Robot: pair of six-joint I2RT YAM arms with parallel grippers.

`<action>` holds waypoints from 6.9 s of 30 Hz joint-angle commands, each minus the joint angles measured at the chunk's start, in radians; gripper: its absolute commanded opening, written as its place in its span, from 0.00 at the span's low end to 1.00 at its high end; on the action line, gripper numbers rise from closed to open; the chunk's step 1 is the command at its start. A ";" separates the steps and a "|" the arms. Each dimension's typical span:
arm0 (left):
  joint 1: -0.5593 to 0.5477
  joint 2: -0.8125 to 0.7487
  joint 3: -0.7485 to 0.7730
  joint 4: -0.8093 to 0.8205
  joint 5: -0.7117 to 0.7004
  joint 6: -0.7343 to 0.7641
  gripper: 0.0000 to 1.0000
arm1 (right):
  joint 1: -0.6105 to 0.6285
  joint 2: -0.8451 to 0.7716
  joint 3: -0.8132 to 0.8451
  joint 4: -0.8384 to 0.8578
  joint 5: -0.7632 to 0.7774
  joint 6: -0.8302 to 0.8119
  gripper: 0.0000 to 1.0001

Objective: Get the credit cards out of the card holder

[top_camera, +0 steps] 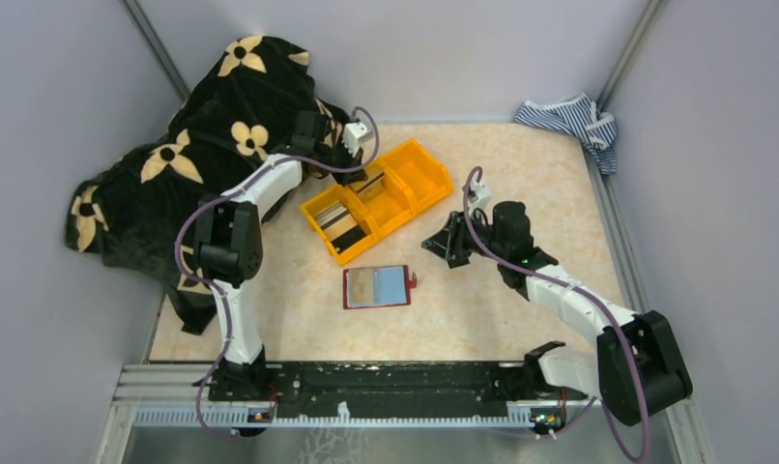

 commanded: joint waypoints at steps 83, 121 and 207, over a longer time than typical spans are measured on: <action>-0.067 0.189 0.240 -0.172 -0.235 0.075 0.18 | -0.026 0.073 -0.037 0.094 0.001 -0.016 0.42; -0.032 0.153 0.293 -0.168 -0.260 0.086 0.18 | -0.026 0.108 -0.047 0.123 -0.008 -0.009 0.42; -0.361 -1.414 -1.147 0.161 -1.404 -1.126 0.93 | 0.727 0.727 0.569 -0.412 0.824 -0.126 0.17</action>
